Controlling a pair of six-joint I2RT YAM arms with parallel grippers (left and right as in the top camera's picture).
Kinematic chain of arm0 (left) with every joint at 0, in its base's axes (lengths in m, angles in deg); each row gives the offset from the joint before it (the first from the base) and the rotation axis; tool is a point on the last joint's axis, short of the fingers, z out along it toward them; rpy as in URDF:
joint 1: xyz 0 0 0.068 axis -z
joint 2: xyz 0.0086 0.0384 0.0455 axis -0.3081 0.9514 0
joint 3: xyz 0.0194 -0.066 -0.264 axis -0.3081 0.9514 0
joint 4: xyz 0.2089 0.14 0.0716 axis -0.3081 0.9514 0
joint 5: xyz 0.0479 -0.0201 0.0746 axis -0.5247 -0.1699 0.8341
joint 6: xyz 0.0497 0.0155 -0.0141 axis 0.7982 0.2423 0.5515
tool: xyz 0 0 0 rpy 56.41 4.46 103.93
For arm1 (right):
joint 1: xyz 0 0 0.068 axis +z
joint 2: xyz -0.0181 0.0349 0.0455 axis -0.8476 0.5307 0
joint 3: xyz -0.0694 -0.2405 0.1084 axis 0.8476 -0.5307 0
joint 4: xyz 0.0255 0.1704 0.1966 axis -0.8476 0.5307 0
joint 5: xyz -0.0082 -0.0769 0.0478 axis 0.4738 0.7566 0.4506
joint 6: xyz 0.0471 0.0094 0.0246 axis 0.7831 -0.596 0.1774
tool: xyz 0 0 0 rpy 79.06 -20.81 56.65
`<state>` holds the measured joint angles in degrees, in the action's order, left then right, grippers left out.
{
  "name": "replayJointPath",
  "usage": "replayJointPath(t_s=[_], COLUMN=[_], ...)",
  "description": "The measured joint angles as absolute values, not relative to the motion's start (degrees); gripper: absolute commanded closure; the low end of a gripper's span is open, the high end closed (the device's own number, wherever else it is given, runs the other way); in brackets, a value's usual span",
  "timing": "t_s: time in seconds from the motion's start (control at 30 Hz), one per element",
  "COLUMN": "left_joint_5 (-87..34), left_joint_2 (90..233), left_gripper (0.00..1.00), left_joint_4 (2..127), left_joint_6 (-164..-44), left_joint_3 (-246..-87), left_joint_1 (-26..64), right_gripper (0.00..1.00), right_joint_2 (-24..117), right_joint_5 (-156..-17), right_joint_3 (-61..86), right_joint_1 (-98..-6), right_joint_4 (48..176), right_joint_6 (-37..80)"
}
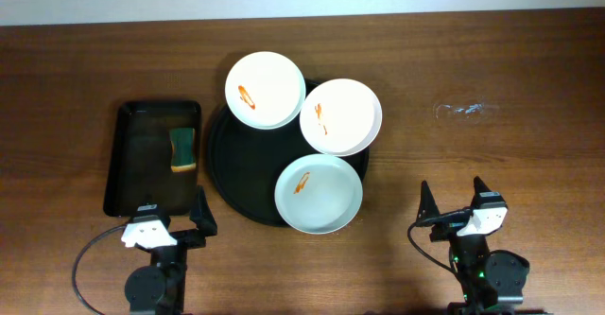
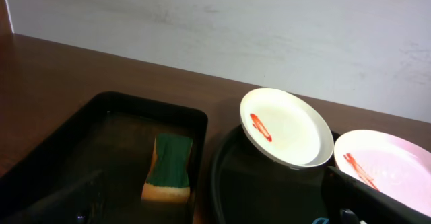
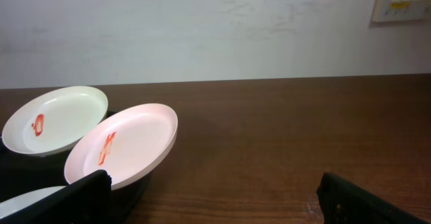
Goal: Clean dirty plates on tray and stack at the side
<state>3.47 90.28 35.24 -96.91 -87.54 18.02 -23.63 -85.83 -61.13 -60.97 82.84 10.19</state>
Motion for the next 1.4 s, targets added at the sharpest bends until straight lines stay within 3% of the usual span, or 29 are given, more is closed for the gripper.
replayJointPath(t_s=[1.23, 1.4], left_joint_5=[3.5, 3.5], left_joint_2=[90.3, 90.3], left_gripper=[0.01, 0.01], left_joint_4=[35.2, 35.2], left_joint_6=[-96.9, -96.9], left_joint_3=[-87.5, -87.5], left_joint_1=[18.0, 18.0], right_gripper=[0.01, 0.01], right_joint_2=[-23.7, -23.5], right_joint_5=[-83.0, -87.6], right_joint_3=[-61.1, -59.5], right_joint_1=[-61.0, -61.0], right_joint_4=[83.0, 82.0], right_joint_6=[6.8, 10.6])
